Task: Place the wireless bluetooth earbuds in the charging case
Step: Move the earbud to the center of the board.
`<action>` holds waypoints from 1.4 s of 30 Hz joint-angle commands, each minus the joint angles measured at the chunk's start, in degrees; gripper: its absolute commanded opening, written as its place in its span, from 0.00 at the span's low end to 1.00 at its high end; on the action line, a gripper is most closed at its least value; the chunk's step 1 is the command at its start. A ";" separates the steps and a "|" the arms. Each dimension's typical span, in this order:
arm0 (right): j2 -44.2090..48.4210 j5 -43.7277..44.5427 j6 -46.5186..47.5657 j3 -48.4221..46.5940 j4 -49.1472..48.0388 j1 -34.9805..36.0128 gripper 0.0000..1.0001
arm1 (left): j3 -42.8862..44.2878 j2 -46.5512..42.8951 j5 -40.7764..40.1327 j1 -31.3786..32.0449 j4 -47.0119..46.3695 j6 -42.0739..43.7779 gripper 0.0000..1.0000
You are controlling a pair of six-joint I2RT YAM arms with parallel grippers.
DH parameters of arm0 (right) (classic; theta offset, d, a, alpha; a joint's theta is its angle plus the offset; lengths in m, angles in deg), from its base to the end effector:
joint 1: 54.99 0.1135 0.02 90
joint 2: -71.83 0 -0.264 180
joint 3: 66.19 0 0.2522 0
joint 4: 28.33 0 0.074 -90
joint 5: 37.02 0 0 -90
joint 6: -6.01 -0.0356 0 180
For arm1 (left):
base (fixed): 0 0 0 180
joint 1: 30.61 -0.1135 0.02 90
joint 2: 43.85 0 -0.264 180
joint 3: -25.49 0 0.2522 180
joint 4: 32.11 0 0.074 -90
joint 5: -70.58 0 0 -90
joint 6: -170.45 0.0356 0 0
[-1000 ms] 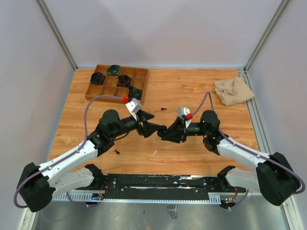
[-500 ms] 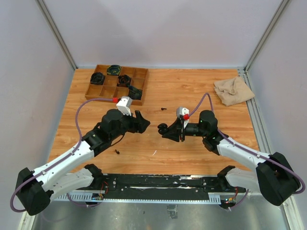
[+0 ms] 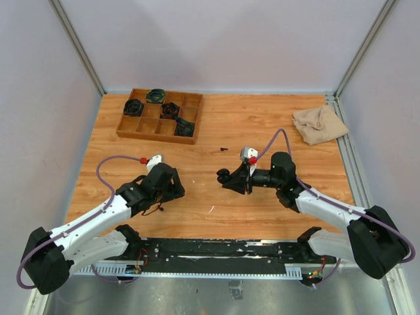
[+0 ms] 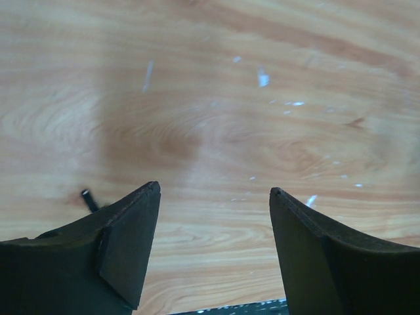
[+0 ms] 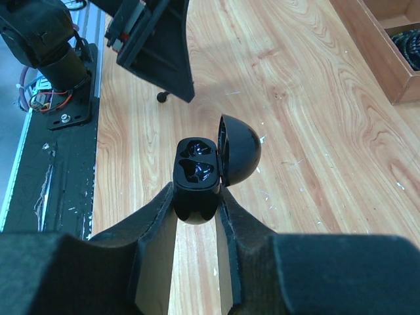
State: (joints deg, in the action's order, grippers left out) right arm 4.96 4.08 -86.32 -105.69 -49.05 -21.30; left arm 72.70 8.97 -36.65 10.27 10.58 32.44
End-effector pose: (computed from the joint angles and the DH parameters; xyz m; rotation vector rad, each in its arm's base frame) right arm 0.1823 0.1538 0.2291 -1.0947 1.4157 1.1738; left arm 0.1455 -0.1120 0.2185 -0.2868 2.3810 -0.3795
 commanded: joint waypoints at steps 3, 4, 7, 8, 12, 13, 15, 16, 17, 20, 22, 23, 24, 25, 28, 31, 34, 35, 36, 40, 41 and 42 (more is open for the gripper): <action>-0.04 1.17 1.93 0.45 0.41 -0.38 0.06 | -4.70 -0.21 -2.15 -0.98 6.54 -7.03 0.72; -0.02 1.18 1.97 0.47 0.46 -0.38 0.06 | -5.22 -0.39 -2.11 -1.06 6.96 -7.69 0.72; -0.02 1.18 1.89 0.44 0.47 -0.45 0.06 | -6.57 -1.06 -1.71 -1.07 7.59 -9.35 0.72; -0.01 1.14 1.89 0.43 0.45 -0.39 0.06 | -6.98 -1.22 -1.43 -1.07 7.55 -9.81 0.72; 0.03 1.18 1.89 0.43 0.54 -0.41 0.06 | -7.16 -1.11 -1.35 -1.07 8.49 -11.15 0.72; 0.11 1.18 1.89 0.41 0.55 -0.38 0.06 | -6.97 -0.80 -1.57 -1.07 8.86 -11.52 0.73; 0.24 1.18 1.89 0.42 0.63 -0.43 0.06 | -6.43 -0.03 -2.22 -1.07 10.29 -12.64 0.73; 0.25 1.18 1.89 0.40 0.69 -0.39 0.06 | -6.01 0.48 -2.41 -1.07 11.02 -13.11 0.73; 0.29 1.25 1.89 0.41 0.73 -0.44 0.06 | -5.64 0.93 -2.53 -1.07 11.46 -13.21 0.73; 0.21 1.14 1.89 0.34 0.81 -0.46 0.06 | -3.94 1.54 -3.05 -1.07 12.57 -12.69 0.74; 0.10 1.05 1.89 0.25 0.86 -0.46 0.06 | -2.51 1.01 -3.51 -1.07 13.56 -12.54 0.74; 0.23 1.08 1.89 0.25 0.92 -0.46 0.06 | -1.91 0.57 -3.87 -1.07 14.31 -12.69 0.75; 0.25 1.09 1.89 0.25 0.95 -0.39 0.06 | -1.33 0.06 -4.14 -1.07 14.92 -12.99 0.75; 0.33 1.05 1.95 0.25 1.02 -0.43 0.06 | -0.83 -0.51 -4.39 -1.07 15.50 -13.37 0.75; 0.34 1.04 1.98 0.25 1.16 -0.43 0.06 | 0.07 -2.08 -4.76 -1.07 17.18 -14.96 0.75; 0.12 1.09 1.95 0.16 1.25 -0.40 0.06 | -0.37 -2.43 -4.79 -1.07 18.83 -17.93 0.81; -0.01 1.08 1.98 0.08 1.34 -0.38 0.06 | -1.04 -0.99 -5.96 -1.07 21.67 -21.81 0.81; -0.08 1.09 1.95 0.07 1.34 -0.38 0.06 | -1.17 -0.16 -6.19 -1.07 22.36 -22.75 0.82; -0.10 0.99 1.97 0.03 1.43 -0.38 0.06 | -1.27 0.71 -6.30 -1.07 22.66 -23.41 0.82; 0.07 1.08 2.04 -0.02 1.67 -0.38 0.06 | -1.35 4.33 -6.61 -1.07 20.99 -23.16 0.81; 0.07 1.17 2.06 0.03 1.81 -0.38 0.06 | -1.41 5.08 -6.63 -1.07 20.16 -22.82 0.81; 0.14 1.18 2.14 -0.01 1.91 -0.38 0.06 | -1.56 5.84 -6.62 -1.07 19.33 -22.57 0.81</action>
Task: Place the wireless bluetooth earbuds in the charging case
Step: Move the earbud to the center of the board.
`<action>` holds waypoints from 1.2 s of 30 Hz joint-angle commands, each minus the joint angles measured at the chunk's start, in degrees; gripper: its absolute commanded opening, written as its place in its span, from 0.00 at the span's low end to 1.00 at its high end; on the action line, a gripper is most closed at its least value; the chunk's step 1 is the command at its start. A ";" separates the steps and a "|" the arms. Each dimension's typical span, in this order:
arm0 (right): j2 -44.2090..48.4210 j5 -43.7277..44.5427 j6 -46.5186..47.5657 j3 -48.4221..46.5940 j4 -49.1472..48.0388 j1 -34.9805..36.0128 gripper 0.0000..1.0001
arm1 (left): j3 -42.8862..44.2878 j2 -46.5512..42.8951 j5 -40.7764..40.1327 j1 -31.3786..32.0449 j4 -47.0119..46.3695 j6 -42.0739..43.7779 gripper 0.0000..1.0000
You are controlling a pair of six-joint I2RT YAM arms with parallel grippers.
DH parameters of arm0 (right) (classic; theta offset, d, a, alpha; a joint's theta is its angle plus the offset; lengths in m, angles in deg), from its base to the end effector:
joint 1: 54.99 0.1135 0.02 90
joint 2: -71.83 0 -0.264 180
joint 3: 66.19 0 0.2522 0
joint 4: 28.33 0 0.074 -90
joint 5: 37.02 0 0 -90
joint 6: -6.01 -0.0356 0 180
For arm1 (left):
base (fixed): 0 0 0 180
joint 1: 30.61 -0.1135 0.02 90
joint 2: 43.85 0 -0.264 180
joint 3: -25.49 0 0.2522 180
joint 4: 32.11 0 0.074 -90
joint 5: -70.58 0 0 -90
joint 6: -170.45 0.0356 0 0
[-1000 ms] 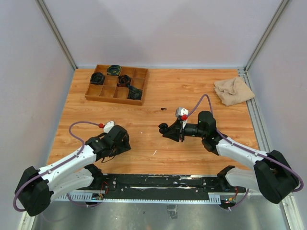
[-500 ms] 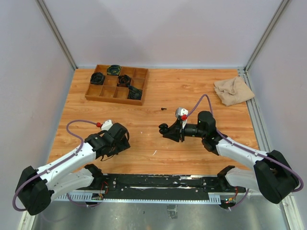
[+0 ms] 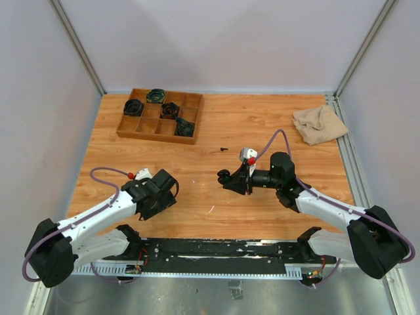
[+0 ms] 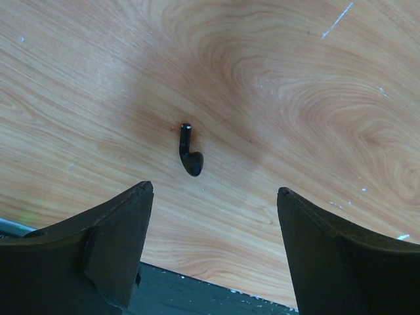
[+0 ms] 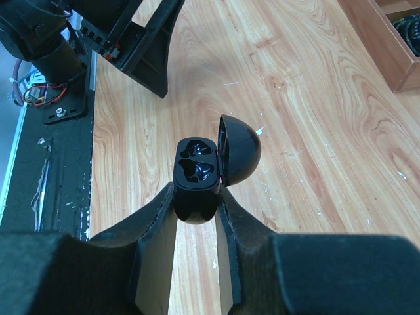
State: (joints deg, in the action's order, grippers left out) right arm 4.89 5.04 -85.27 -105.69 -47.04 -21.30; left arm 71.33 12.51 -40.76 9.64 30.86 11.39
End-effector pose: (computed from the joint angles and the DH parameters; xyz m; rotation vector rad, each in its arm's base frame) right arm 0.1826 0.1535 0.2253 -1.0944 1.4476 1.1562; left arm 0.1245 -0.0884 0.1845 -0.7360 2.5718 -0.0250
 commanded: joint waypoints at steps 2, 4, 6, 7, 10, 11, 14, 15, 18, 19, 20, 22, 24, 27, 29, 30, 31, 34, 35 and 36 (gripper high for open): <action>0.23 0.30 1.16 -0.10 0.09 -0.44 0.06 | -0.54 3.90 -1.78 -0.44 -2.90 -0.89 0.81; 0.30 0.26 1.18 -0.05 0.12 -0.43 0.06 | -0.90 5.07 -0.70 -0.44 -4.98 -0.09 0.80; 0.31 0.23 1.14 -0.12 0.21 -0.38 0.06 | -1.19 6.16 -0.31 -0.44 -6.67 0.59 0.80; 0.39 0.22 1.11 -0.16 0.32 -0.40 0.06 | -1.23 6.70 -0.36 -0.44 -7.32 0.90 0.79; 0.53 0.26 1.17 -0.19 0.39 -0.38 0.06 | -1.39 8.40 0.22 -0.52 -9.63 1.60 0.79; 0.54 0.30 1.18 -0.15 0.45 -0.40 0.06 | -1.36 9.11 0.36 -0.52 -10.26 1.61 0.78; 0.75 0.37 1.28 -0.17 0.65 -0.38 0.06 | -1.03 11.04 -0.01 -0.68 -12.03 2.22 0.78; 0.75 0.39 1.28 -0.19 0.65 -0.38 0.06 | -0.80 11.82 -0.08 -0.77 -12.56 2.63 0.78; 0.58 0.39 1.19 -0.21 0.65 -0.43 0.06 | 0.37 13.95 -0.10 -0.95 -14.39 4.02 0.78; 0.58 0.39 1.19 -0.27 0.65 -0.42 0.06 | 0.89 14.70 -0.43 -1.08 -14.81 4.52 0.78; 0.58 0.39 1.19 -0.29 0.62 -0.46 0.06 | 1.61 15.52 -0.58 -1.24 -15.25 4.98 0.78; 0.66 0.39 1.19 -0.16 0.65 -0.39 0.06 | 3.16 17.47 -0.32 -1.75 -16.33 6.01 0.78; 0.75 0.52 1.19 -0.18 0.65 -0.45 0.06 | 4.80 19.23 1.04 -2.16 -17.90 7.03 0.78; 0.82 0.57 1.28 -0.17 0.81 -0.44 0.06 | 7.65 22.01 3.34 -2.37 -19.73 8.33 0.78; 0.84 0.66 1.28 -0.19 0.87 -0.39 0.06 | 9.32 23.71 4.70 -2.37 -20.59 9.11 0.78; 0.80 0.66 1.28 -0.15 0.91 -0.43 0.06 | 10.00 24.44 5.46 -2.37 -21.16 9.55 0.78; 0.84 0.66 1.30 -0.19 0.96 -0.44 0.06 | 10.55 25.11 6.62 -2.37 -21.68 9.83 0.78; 0.84 0.73 1.37 -0.28 1.11 -0.43 0.06 | 11.73 26.54 8.84 -2.37 -23.65 10.52 0.78; 0.84 0.81 1.41 -0.23 1.17 -0.40 0.06 | 12.02 26.87 9.61 -2.37 -24.24 10.68 0.78; 0.79 0.83 1.45 -0.28 1.22 -0.43 0.06 | 12.23 27.11 10.36 -2.37 -24.96 10.76 0.78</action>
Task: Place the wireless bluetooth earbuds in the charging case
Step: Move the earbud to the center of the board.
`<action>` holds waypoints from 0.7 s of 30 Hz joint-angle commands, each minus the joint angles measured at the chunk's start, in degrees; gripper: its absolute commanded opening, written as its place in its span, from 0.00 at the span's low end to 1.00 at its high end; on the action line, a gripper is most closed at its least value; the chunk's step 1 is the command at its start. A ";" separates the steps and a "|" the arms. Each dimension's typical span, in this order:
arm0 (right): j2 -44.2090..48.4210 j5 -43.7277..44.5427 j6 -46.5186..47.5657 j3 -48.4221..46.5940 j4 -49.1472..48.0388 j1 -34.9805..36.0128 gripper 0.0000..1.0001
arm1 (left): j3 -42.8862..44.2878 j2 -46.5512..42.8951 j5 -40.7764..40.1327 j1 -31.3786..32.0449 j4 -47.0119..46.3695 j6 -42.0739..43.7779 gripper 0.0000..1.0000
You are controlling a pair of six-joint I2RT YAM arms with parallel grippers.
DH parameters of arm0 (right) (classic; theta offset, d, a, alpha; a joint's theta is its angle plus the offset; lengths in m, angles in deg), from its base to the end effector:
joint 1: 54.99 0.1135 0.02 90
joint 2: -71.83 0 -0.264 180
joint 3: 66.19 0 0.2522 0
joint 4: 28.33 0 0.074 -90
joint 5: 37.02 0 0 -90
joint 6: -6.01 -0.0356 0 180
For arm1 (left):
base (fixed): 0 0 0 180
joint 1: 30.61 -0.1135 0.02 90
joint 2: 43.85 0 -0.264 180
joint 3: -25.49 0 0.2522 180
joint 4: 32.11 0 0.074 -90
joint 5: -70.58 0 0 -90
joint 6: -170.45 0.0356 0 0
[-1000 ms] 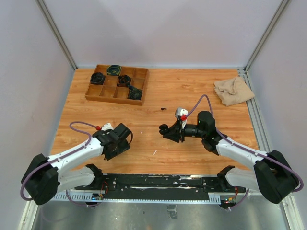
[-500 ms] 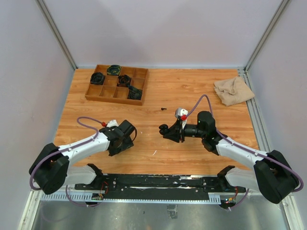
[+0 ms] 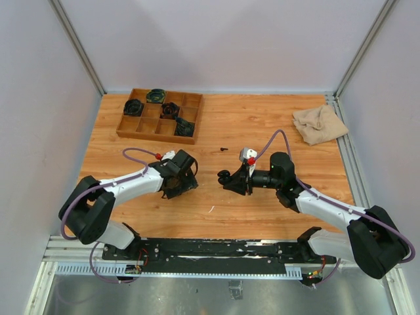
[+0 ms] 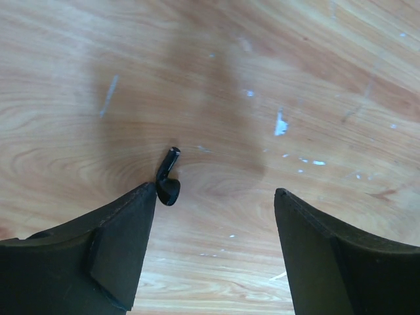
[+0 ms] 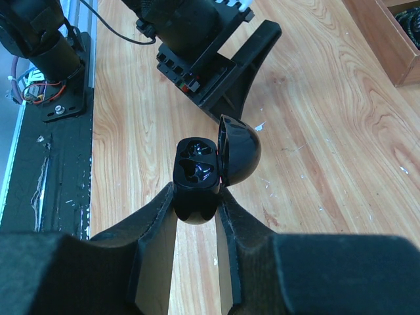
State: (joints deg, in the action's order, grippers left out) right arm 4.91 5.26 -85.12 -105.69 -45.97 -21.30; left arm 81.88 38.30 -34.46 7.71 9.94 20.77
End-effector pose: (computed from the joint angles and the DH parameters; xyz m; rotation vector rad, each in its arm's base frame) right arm 0.1825 0.1533 0.2236 -1.0937 1.4665 1.1556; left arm 0.2034 -0.1490 0.1651 -0.5665 2.6283 -0.1650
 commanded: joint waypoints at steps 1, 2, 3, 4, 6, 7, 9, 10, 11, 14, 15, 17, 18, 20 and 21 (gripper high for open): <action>0.81 0.68 1.38 -0.26 0.19 -0.39 0.06 | 1.89 1.56 4.70 -0.45 -4.71 1.44 0.78; 0.82 0.74 1.39 -0.27 0.24 -0.39 0.06 | 2.11 1.84 5.12 -0.45 -5.31 1.68 0.78; 0.82 0.79 1.39 -0.28 0.32 -0.38 0.06 | 2.38 2.04 5.27 -0.45 -5.90 1.88 0.78; 0.80 0.79 1.39 -0.26 0.29 -0.37 0.06 | 2.63 2.36 5.31 -0.45 -6.22 2.19 0.78; 0.74 0.79 1.43 -0.35 0.28 -0.40 0.06 | 3.45 3.17 5.04 -0.45 -7.14 3.17 0.78; 0.66 0.79 1.39 -0.36 0.28 -0.39 0.06 | 3.95 3.68 5.21 -0.45 -7.57 3.71 0.78; 0.56 0.75 1.43 -0.37 0.28 -0.38 0.06 | 5.32 5.02 5.84 -0.45 -8.33 4.70 0.78; 0.49 0.85 1.46 -0.40 0.35 -0.38 0.06 | 6.36 5.88 6.37 -0.45 -8.61 5.26 0.79; 0.46 0.93 1.52 -0.40 0.49 -0.38 0.06 | 7.12 6.67 7.14 -0.45 -8.99 5.80 0.79; 0.56 1.14 1.72 -0.45 0.78 -0.39 0.06 | 8.88 8.37 9.29 -0.45 -9.91 6.79 0.80; 0.62 1.14 1.74 -0.43 0.81 -0.38 0.06 | 9.29 8.70 10.21 -0.45 -10.38 7.10 0.80; 0.55 1.23 1.73 -0.45 0.81 -0.38 0.06 | 9.79 8.89 11.25 -0.45 -10.84 7.90 0.80; 0.56 1.22 1.75 -0.45 0.81 -0.39 0.06 | 9.91 8.73 11.01 -0.45 -10.62 8.17 0.80; 0.56 1.23 1.82 -0.42 0.90 -0.42 0.06 | 10.01 8.35 9.51 -0.45 -9.87 8.72 0.80; 0.59 1.23 1.83 -0.49 0.94 -0.41 0.06 | 10.06 8.19 8.94 -0.45 -9.58 9.21 0.80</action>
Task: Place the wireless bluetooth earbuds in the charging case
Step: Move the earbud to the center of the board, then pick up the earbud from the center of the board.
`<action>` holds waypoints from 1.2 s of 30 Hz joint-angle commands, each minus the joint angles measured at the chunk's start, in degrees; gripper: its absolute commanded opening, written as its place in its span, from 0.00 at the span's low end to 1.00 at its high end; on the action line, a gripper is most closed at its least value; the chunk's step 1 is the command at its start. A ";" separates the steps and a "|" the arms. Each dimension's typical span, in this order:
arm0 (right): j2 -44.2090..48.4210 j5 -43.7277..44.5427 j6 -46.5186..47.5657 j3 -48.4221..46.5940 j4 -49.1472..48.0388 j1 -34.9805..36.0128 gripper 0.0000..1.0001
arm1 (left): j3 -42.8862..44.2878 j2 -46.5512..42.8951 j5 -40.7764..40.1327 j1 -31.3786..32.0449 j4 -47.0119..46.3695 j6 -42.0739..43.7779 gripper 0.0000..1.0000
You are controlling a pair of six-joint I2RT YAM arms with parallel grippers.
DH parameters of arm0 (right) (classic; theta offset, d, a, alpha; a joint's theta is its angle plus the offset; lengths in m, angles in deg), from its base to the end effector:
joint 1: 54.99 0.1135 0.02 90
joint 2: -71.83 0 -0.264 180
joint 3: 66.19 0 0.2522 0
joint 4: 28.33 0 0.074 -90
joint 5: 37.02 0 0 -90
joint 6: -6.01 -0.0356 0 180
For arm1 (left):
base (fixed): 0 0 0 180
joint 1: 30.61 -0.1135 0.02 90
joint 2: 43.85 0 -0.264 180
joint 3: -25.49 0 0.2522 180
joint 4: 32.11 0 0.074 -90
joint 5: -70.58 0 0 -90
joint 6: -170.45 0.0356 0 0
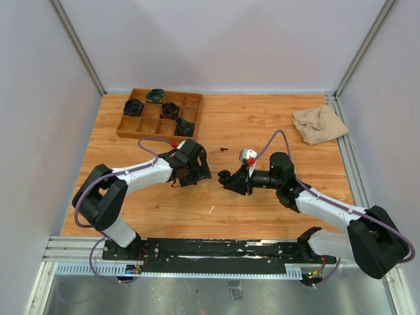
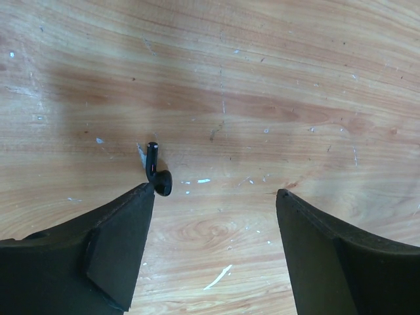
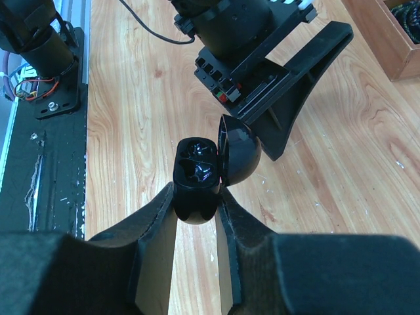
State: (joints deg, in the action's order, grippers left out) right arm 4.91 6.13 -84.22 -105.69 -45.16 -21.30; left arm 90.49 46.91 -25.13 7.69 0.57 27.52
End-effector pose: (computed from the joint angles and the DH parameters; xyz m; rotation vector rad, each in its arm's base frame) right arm 0.1828 0.1531 0.2222 -1.0933 1.4766 1.1352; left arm 0.2438 -0.1881 0.1746 -0.3748 2.6259 -0.4431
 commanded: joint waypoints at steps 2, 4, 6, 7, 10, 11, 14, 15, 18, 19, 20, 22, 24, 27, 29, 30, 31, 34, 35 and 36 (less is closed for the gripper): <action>0.71 0.36 0.93 -0.45 0.22 -0.43 0.06 | 1.84 -0.29 -1.49 -0.42 0.59 3.81 0.80; 0.81 0.44 1.02 -0.46 0.34 -0.41 0.06 | 2.71 0.33 -2.78 -0.42 1.77 4.97 0.80; 0.88 0.59 1.17 -0.41 0.48 -0.40 0.06 | 3.74 1.24 -3.29 -0.42 2.98 5.80 0.81; 0.91 0.64 1.19 -0.45 0.52 -0.42 0.06 | 4.11 1.73 -3.17 -0.42 3.20 6.43 0.81; 0.82 0.71 1.28 -0.44 0.62 -0.38 0.06 | 4.98 2.57 -2.60 -0.42 2.84 9.85 0.81; 0.76 0.66 1.28 -0.54 0.57 -0.38 0.06 | 5.17 2.63 -2.60 -0.42 2.19 11.89 0.81; 0.63 0.62 1.28 -0.54 0.62 -0.43 0.06 | 5.85 2.90 -1.79 -0.42 0.38 15.82 0.81; 0.58 0.60 1.28 -0.54 0.62 -0.39 0.06 | 6.19 3.18 -1.08 -0.42 -0.15 16.78 0.81; 0.47 0.62 1.28 -0.58 0.62 -0.40 0.06 | 7.59 5.16 0.98 -0.42 -0.87 18.74 0.81; 0.43 0.62 1.28 -0.62 0.66 -0.38 0.06 | 8.09 5.86 1.60 -0.42 -0.90 19.14 0.81; 0.46 0.62 1.28 -0.62 0.62 -0.38 0.06 | 8.54 6.70 2.22 -0.42 -0.82 19.50 0.81; 0.40 0.62 1.29 -0.61 0.66 -0.42 0.06 | 9.21 8.03 3.45 -0.42 -0.86 20.02 0.81; 0.30 0.63 1.28 -0.67 0.72 -0.38 0.06 | 9.30 9.10 3.88 -0.42 -0.77 20.06 0.81; 0.29 0.62 1.28 -0.70 0.79 -0.39 0.06 | 9.10 10.16 3.47 -0.42 -0.16 19.65 0.81; 0.46 0.62 1.35 -0.72 0.82 -0.38 0.06 | 8.54 10.24 3.33 -0.42 0.06 19.33 0.81; 0.45 0.62 1.37 -0.63 0.87 -0.40 0.06 | 8.20 10.17 3.11 -0.42 0.13 19.21 0.81; 0.49 0.62 1.37 -0.63 0.84 -0.38 0.06 | 7.95 9.98 2.71 -0.42 0.50 18.95 0.81; 0.30 0.53 1.33 -0.76 0.84 -0.38 0.06 | 7.13 8.83 1.05 -0.42 1.83 18.31 0.82; 0.29 0.47 1.29 -0.77 0.81 -0.39 0.06 | 6.78 8.37 0.53 -0.42 2.36 18.01 0.82; 0.22 0.40 1.28 -0.80 0.80 -0.41 0.06 | 6.43 7.85 0.00 -0.42 2.84 17.77 0.82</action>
State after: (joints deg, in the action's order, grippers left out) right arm 4.91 6.55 -83.87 -105.69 -44.02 -21.30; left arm 98.80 56.07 -22.77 7.69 0.15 45.88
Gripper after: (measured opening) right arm 0.274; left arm 0.816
